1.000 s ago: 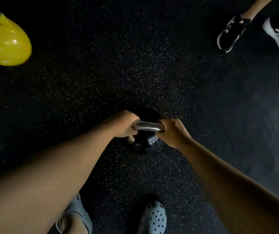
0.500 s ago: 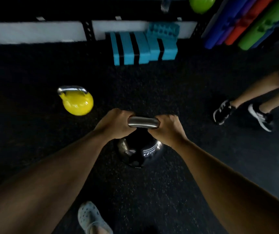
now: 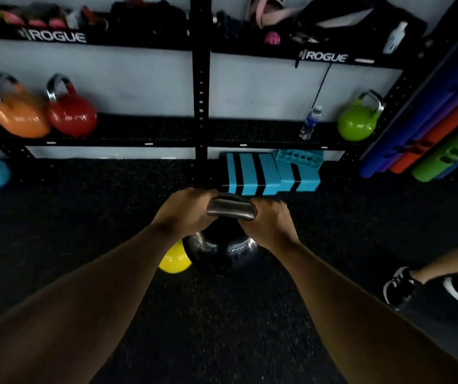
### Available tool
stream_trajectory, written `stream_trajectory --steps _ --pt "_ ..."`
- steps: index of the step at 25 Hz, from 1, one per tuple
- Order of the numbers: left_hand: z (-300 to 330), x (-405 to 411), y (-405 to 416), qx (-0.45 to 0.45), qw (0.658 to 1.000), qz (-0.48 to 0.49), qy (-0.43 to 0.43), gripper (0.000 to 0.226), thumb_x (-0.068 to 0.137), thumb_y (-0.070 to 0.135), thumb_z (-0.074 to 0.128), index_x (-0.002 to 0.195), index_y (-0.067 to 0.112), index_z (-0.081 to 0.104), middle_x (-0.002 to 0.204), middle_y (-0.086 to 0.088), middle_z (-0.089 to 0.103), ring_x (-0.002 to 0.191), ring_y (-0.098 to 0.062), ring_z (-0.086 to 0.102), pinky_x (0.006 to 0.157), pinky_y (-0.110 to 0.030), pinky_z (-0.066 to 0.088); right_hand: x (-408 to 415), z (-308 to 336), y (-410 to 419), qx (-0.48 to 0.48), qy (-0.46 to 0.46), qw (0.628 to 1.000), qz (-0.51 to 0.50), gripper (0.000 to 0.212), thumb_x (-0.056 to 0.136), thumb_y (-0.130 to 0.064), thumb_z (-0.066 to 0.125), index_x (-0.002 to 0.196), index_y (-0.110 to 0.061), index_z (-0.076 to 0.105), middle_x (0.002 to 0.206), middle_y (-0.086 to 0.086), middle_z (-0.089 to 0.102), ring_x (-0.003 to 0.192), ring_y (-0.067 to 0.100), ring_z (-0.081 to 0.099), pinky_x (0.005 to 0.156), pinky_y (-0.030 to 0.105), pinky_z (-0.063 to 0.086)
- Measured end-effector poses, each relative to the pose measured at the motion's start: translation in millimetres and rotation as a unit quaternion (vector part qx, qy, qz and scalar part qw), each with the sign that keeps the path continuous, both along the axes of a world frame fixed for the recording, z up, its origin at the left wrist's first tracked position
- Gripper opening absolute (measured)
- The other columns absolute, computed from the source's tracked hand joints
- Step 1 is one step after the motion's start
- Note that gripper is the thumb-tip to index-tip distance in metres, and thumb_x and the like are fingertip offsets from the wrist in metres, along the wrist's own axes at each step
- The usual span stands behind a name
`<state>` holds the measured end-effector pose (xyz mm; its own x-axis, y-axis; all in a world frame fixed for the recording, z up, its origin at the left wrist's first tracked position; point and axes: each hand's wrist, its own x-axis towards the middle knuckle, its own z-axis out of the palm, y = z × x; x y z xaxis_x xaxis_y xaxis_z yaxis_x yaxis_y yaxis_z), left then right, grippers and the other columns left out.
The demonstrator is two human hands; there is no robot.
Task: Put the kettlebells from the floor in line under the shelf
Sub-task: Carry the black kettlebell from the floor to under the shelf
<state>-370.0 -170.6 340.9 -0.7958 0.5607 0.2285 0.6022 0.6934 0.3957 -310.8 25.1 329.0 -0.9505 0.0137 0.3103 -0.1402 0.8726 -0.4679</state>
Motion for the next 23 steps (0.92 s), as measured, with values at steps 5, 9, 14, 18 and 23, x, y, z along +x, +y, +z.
stream_trajectory --steps 5,9,14,18,23 --pt "19 -83 31 -0.004 0.998 0.053 0.017 0.01 0.083 0.027 0.07 0.089 0.021 0.065 0.078 -0.003 0.071 0.073 -0.03 0.068 0.057 -0.026 0.037 -99 17 29 0.0 0.015 0.999 0.033 0.011 0.077 -0.018 0.07 0.071 -0.015 0.062 0.057 -0.004 0.061 0.048 0.013 0.056 0.048 0.026 0.047" --pt "15 -162 71 -0.005 0.996 0.094 0.008 0.008 0.085 0.03 0.065 0.091 0.025 0.062 0.079 0.004 0.069 0.07 -0.022 0.068 0.057 -0.027 0.043 -189 21 68 -0.003 0.004 0.999 0.032 0.035 0.077 -0.019 0.069 0.062 -0.03 0.04 0.053 -0.017 0.042 0.043 0.002 0.039 0.046 0.017 0.031" --pt "-6 -281 122 0.004 0.993 0.119 0.007 0.012 0.083 0.028 0.067 0.09 0.023 0.059 0.081 0.001 0.069 0.071 -0.03 0.068 0.057 -0.035 0.049 -311 14 113 -0.004 0.008 1.0 0.024 0.026 0.075 -0.017 0.073 0.065 -0.024 0.051 0.056 -0.003 0.056 0.05 0.008 0.04 0.047 0.016 0.024" --pt "-17 -377 159 -0.002 0.993 0.121 0.0 0.019 0.087 0.028 0.062 0.105 0.022 0.06 0.096 0.0 0.07 0.083 -0.03 0.068 0.064 -0.038 0.051 -409 -8 145 -0.034 -0.004 0.999 -0.001 0.033 0.076 -0.015 0.07 0.066 -0.033 0.044 0.059 -0.008 0.052 0.052 0.009 0.042 0.052 0.023 0.033" --pt "-47 -489 206 0.0 0.995 0.1 0.019 0.018 0.086 0.022 0.065 0.102 0.018 0.058 0.093 -0.002 0.068 0.082 -0.027 0.068 0.058 -0.03 0.042 -515 -40 191 -0.039 -0.018 0.999 -0.019 0.009 0.077 -0.011 0.072 0.079 -0.014 0.064 0.074 0.004 0.068 0.061 0.013 0.052 0.052 0.018 0.032"
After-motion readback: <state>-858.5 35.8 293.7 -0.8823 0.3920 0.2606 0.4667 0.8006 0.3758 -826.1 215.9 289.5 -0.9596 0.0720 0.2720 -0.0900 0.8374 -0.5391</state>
